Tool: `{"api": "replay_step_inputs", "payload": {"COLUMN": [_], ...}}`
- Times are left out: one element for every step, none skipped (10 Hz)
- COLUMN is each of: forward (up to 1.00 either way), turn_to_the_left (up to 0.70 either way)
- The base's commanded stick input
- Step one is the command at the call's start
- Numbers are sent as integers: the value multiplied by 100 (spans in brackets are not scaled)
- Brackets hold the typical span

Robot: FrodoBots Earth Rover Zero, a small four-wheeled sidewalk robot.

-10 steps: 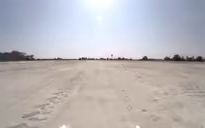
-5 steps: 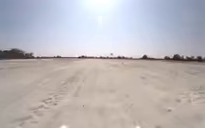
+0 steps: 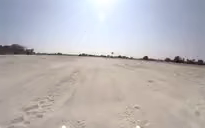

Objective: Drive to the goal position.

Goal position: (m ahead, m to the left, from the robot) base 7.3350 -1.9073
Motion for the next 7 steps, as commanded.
{"api": "replay_step_inputs", "payload": {"forward": [70, 70, 70, 70, 70, 70, 70], "turn_to_the_left": [0, 0, 0, 0, 0, 0, 0]}}
